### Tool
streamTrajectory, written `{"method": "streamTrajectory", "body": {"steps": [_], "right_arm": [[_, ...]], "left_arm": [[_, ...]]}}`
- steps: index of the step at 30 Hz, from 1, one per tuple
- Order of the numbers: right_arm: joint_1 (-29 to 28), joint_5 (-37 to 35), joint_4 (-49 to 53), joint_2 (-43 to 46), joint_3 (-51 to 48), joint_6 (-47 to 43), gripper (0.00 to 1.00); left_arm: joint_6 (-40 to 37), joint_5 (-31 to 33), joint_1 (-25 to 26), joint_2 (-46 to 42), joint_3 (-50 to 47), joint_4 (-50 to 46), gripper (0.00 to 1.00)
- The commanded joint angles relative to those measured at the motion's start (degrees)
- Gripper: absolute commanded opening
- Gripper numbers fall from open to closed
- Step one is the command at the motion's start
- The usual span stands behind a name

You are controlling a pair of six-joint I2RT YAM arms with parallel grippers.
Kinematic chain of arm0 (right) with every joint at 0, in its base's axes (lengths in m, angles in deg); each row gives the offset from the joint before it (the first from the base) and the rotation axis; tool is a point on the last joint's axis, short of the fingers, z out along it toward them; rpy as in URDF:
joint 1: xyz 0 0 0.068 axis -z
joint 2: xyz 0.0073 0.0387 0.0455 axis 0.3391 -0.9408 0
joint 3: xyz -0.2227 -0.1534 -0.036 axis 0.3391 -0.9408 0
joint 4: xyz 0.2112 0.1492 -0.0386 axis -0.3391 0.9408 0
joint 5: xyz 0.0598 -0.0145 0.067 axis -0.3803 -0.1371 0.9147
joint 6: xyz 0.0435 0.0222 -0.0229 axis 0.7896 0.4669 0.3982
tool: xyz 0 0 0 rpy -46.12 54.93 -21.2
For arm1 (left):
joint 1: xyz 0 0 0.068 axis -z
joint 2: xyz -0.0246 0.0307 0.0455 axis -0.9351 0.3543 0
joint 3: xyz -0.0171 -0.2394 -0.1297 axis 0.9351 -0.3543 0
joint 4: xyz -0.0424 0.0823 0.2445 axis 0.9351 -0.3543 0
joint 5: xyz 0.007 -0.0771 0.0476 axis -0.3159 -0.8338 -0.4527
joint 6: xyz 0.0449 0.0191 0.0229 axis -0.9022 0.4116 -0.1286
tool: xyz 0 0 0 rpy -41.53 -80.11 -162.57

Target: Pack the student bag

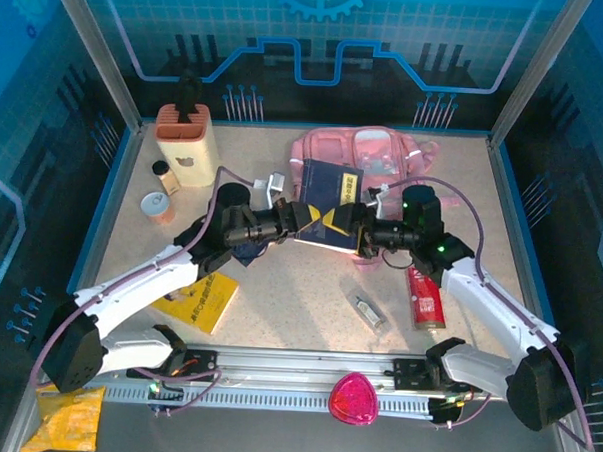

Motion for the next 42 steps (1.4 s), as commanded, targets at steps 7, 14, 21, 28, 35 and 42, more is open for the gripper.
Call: {"method": "streamTrajectory", "body": {"steps": [7,14,21,28,35,42], "right_arm": [[6.2,5.2,-2.5,5.3,0.6,0.5,0.57],[6.0,4.2,3.5,5.8,2.4,-4.4,0.27],[6.9,0.4,16.9,7.5,6.9,-12.1,0.02],[13.4,-5.3,34.9,10.7,10.0,-23.3,0.00],[24.7,-13.4,50.4,12.2,12.6,-33.0,0.00],[34.1,-17.0,54.1,13.5,10.4,-35.5,0.00]], "left_arm": [[-4.8,4.5,0.6,-0.5,2.8,-7.0,0.00],[-5.3,4.9,3.9,2.3,4.6,-6.2,0.00],[-8.7,4.9,4.1,2.2,6.1,-9.9,0.14],[-26.0,8.0,4.0,0.6,11.7,-27.6,0.51],[-52.7,12.2,4.0,11.3,22.6,-40.1,0.57],[-65.6,13.2,4.0,26.7,30.4,-33.9,0.62]]}}
